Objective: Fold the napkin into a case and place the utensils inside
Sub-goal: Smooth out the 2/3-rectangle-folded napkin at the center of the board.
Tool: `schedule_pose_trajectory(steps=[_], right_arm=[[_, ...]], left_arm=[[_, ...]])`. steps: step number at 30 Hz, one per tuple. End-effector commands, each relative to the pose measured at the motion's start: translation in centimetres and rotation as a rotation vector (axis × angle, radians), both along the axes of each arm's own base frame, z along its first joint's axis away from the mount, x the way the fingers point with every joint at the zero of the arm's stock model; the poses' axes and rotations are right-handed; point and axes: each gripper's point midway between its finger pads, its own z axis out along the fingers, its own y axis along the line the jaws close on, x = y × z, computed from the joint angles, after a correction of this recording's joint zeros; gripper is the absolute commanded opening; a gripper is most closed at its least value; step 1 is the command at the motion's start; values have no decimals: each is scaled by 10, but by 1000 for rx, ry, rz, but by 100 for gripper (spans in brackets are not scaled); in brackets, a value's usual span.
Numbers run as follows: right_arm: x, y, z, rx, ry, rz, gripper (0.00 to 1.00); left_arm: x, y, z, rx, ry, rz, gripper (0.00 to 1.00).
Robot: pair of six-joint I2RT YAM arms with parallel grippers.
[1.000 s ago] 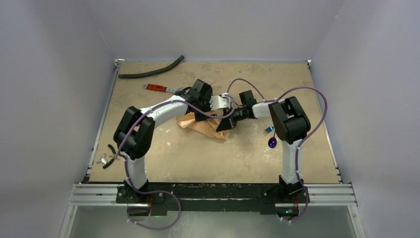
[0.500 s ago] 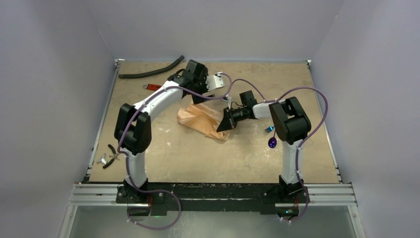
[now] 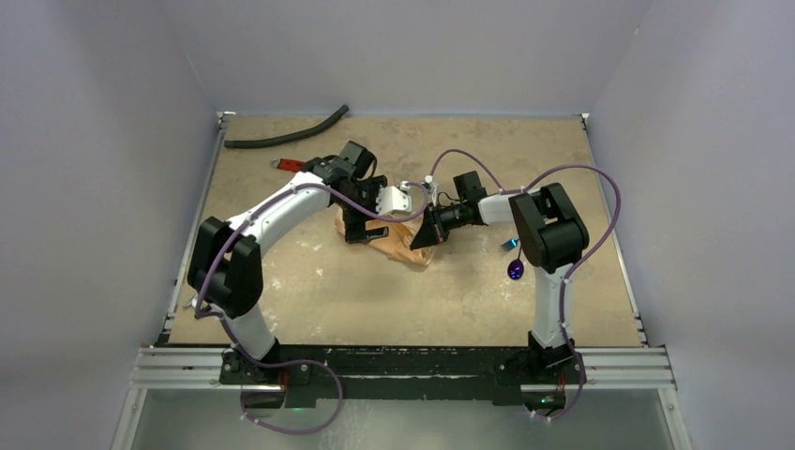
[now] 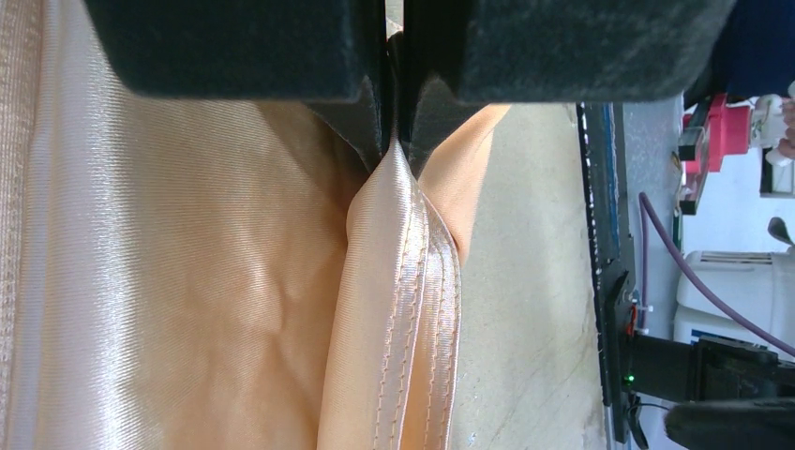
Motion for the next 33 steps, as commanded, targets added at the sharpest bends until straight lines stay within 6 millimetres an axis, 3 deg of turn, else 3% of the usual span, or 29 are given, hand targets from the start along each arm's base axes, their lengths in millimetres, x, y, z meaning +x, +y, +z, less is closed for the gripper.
schedule_pose_trajectory(steps=[1,7,11,14,17,19,20,25,29,32,33], right_arm=[[4,-6,0,-47,-29,-32,0],[3,-6,2,-46,-31,-32,0],[3,-6,2,-43,-30,-29,0],[2,-6,2,-42,-29,-27,0],[2,-6,3,-42,-33,-24,0],[2,-6,4,-40,-36,-23,0],[2,-6,5,-39,-39,-23,0],[5,-5,14,-32,-62,-28,9],[13,-3,30,-19,-100,-55,26],[16,0,44,-2,-118,-75,64],[17,0,47,-1,-122,-77,92]], left_arm=[[-2,-2,-10,-25,2,20,99],[47,30,-35,142,-253,128,98],[59,35,-39,162,-231,147,71],[69,30,-34,132,-227,157,36],[68,28,-38,144,-185,146,29],[66,27,-44,155,-157,139,15],[65,27,-46,157,-147,136,3],[65,27,-55,162,-136,135,0],[68,29,-60,179,-144,138,0],[69,30,-66,184,-139,144,0],[70,30,-67,184,-138,145,0]])
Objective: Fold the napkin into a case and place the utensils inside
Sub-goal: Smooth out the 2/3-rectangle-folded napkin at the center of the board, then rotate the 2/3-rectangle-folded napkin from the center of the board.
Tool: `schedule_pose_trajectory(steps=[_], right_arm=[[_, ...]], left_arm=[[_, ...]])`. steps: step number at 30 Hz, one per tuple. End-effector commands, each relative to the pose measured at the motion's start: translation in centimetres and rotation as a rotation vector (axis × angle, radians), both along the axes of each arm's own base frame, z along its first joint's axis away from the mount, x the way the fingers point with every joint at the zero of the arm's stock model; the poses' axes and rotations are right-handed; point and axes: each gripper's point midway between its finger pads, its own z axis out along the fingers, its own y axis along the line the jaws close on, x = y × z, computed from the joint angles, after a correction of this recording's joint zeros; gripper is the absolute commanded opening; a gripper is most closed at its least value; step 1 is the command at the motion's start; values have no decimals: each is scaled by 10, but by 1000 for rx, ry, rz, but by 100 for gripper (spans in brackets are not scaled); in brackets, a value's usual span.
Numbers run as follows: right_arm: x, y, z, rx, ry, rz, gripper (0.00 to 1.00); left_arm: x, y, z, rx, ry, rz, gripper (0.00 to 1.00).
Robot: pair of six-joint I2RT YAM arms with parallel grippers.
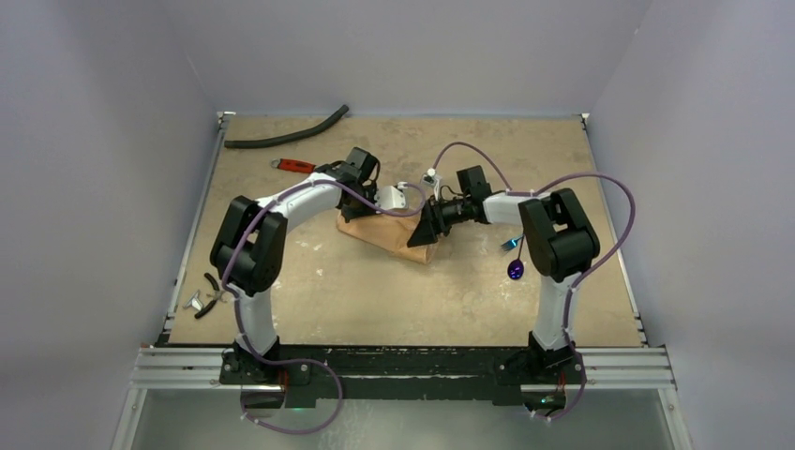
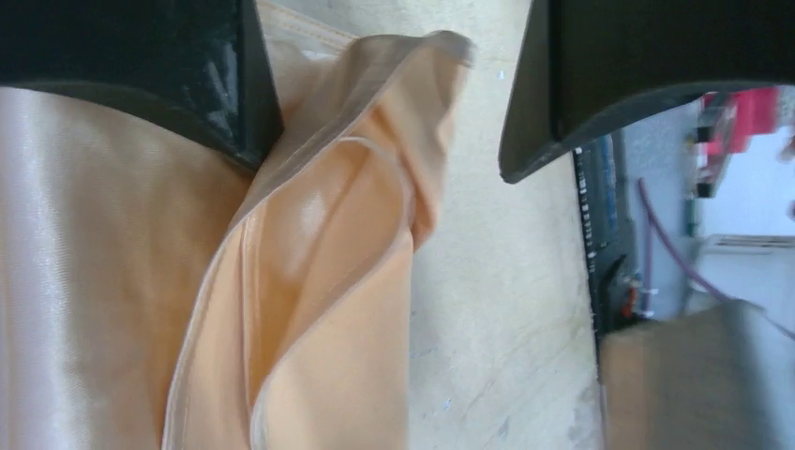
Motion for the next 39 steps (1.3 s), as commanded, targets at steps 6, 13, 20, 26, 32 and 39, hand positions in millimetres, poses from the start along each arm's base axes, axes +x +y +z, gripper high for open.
schedule_pose_trajectory(steps=[6,13,20,26,32,39], right_arm=[[13,1,53,29,-128,-52,98],[31,-13,78,-84,-220,-175,98],[77,-34,78,-226,-344,-371,98],[87,-33,79,-222,-352,-405,91],[86,-21,61,-169,-279,-345,0],[91,-23,55,-175,-266,-355,79]], left_arm=[[8,-2,-6,-7,-5,15,0],[10,-3,-6,-13,-12,23,0],[13,-2,-1,-47,-16,51,0],[19,-1,5,-107,5,90,0],[22,-4,13,-145,-4,94,0],[25,-8,10,-165,-9,88,0]])
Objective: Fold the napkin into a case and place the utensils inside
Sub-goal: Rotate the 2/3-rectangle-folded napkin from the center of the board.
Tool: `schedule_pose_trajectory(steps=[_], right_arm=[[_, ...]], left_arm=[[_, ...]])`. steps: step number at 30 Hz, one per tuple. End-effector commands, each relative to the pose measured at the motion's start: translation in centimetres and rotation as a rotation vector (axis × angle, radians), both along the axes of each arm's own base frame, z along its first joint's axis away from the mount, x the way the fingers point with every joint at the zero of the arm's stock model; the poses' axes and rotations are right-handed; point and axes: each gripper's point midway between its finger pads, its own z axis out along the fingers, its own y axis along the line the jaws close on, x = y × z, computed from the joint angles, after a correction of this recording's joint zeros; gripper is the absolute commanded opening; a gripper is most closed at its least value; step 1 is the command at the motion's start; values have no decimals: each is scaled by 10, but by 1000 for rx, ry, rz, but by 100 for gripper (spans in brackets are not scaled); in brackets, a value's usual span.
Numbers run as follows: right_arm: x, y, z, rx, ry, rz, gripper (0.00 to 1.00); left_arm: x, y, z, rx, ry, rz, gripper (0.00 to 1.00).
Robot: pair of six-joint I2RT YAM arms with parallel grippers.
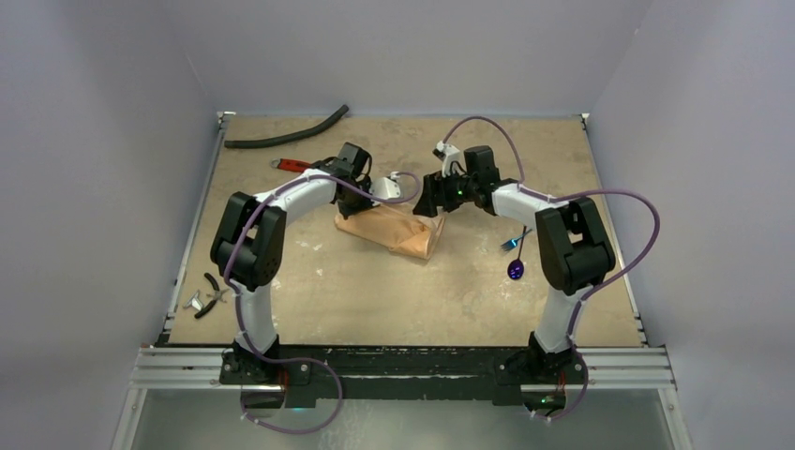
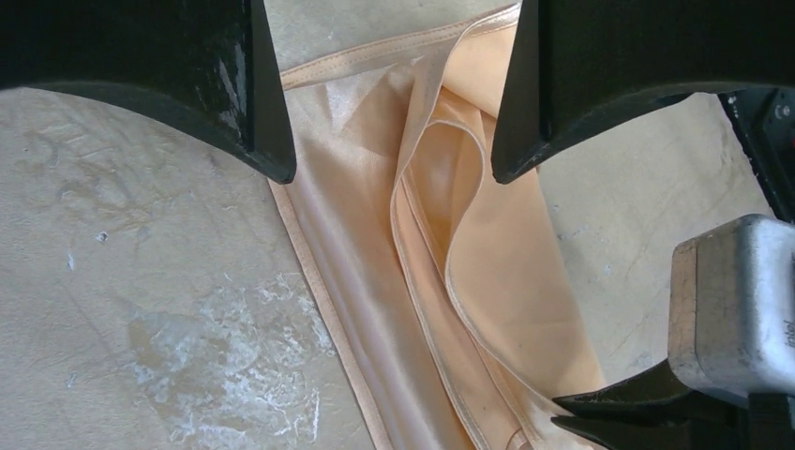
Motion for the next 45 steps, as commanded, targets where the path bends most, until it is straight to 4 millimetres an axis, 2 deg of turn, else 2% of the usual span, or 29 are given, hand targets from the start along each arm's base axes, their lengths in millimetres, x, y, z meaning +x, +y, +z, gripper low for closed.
schedule_pose_trajectory(steps=[1,2,3,4,5,8,10,14,18,21,23,25,28,29,34,38,41,43,45], right_arm=[[16,1,20,33,-47,-30,77],[17,1,24,55,-55,-31,68],[16,2,27,87,-57,-13,44],[19,3,28,93,-60,-5,3],[27,-2,26,54,-75,-34,0],[32,-4,30,52,-108,-51,0],[27,0,30,66,-100,-20,0],[33,-5,11,13,-61,-39,0],[39,-21,-21,-78,-20,-132,0],[32,-31,-43,-126,29,-175,0],[28,-34,-49,-133,31,-196,0],[20,-37,-55,-131,49,-217,0],[3,-38,-66,-138,84,-229,0],[-6,-38,-69,-143,95,-225,0],[-56,-26,-68,-100,131,-213,0],[-88,-20,-56,-66,129,-258,0],[-95,-22,-37,-33,103,-299,0],[-90,-27,-18,-33,49,-318,0],[-79,-31,5,-41,-20,-342,0]], left_arm=[[15,-14,18,-74,-51,0,0],[16,-14,18,-78,-53,1,0],[18,-15,19,-80,-57,0,0],[19,-15,19,-80,-61,1,0],[20,-16,20,-82,-64,2,0],[25,-19,21,-90,-77,5,0],[29,-20,19,-90,-79,12,0],[40,-22,13,-86,-98,29,0],[46,-27,2,-67,-97,28,11],[44,-31,-7,-49,-87,20,23],[44,-33,-9,-44,-95,15,29],[46,-34,-11,-39,-111,18,36],[54,-37,-14,-35,-144,30,52],[57,-39,-14,-32,-157,30,57],[60,-62,-13,-47,-170,-16,70],[66,-86,4,-94,-194,-43,72],[70,-96,26,-126,-193,-44,73],[72,-100,54,-158,-215,-36,77],[75,-101,93,-204,-267,-37,80]])
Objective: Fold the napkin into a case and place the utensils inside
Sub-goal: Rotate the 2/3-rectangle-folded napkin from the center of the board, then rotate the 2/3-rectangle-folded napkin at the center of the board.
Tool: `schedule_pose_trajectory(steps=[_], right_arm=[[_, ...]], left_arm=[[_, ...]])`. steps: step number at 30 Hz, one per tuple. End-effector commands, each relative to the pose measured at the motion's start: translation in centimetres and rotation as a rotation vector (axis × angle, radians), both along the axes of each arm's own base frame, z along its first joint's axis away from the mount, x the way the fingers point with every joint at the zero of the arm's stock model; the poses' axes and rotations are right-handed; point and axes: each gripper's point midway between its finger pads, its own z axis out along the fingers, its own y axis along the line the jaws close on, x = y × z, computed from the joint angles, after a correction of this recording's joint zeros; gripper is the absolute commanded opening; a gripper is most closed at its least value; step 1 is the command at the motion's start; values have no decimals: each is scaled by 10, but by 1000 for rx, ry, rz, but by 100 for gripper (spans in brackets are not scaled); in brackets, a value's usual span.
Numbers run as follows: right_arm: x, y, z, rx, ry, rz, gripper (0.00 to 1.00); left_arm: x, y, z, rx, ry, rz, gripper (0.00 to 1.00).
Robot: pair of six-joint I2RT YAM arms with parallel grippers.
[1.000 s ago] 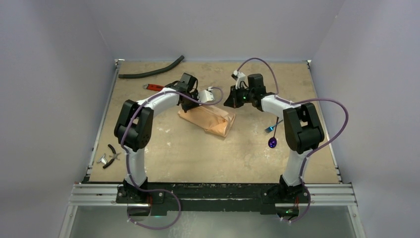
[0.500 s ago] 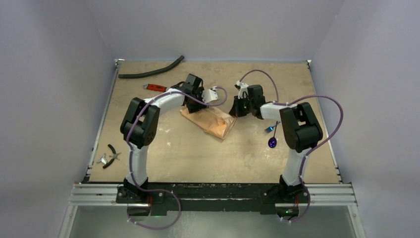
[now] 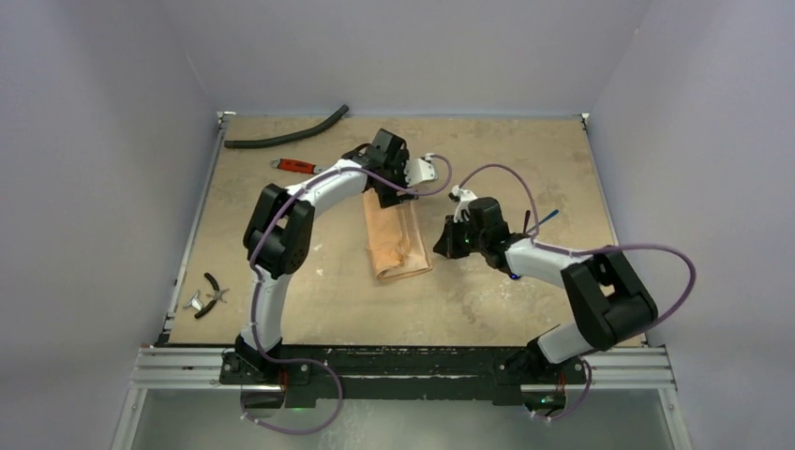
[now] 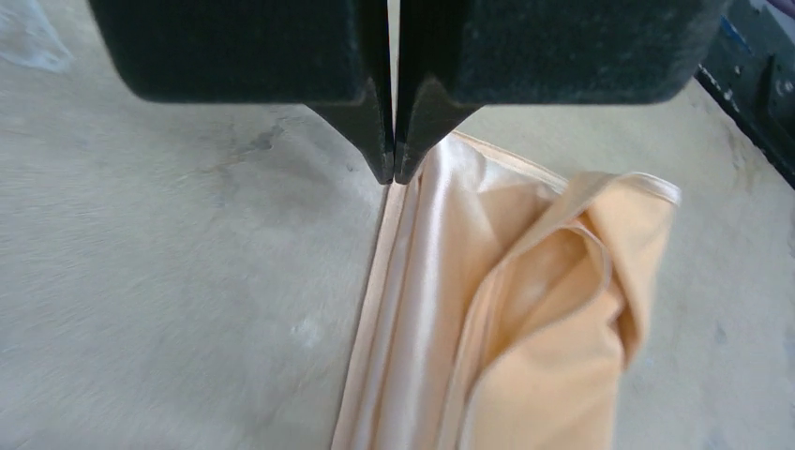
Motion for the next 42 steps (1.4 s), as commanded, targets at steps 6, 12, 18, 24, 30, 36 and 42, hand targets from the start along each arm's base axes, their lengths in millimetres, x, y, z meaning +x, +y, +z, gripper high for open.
schedule_pose_trajectory(steps=[6,12,18,24,30,36,42], right_arm=[[57,2,130,143,-335,-144,0],[101,14,164,186,-433,-117,0],[134,42,141,152,-334,-90,0],[141,61,102,157,-237,-33,0],[144,71,80,150,-214,-17,0],[147,82,61,140,-186,14,0],[153,92,41,149,-149,23,0]], left_arm=[[0,-6,205,-285,-228,54,94],[-92,-15,208,-444,66,-26,97],[-196,-23,108,-316,247,-123,95],[-215,-29,60,-223,220,-162,94],[-193,-35,35,-165,121,-109,93],[-198,-40,16,-131,138,-148,96],[-222,-36,-16,-42,243,-246,98]])
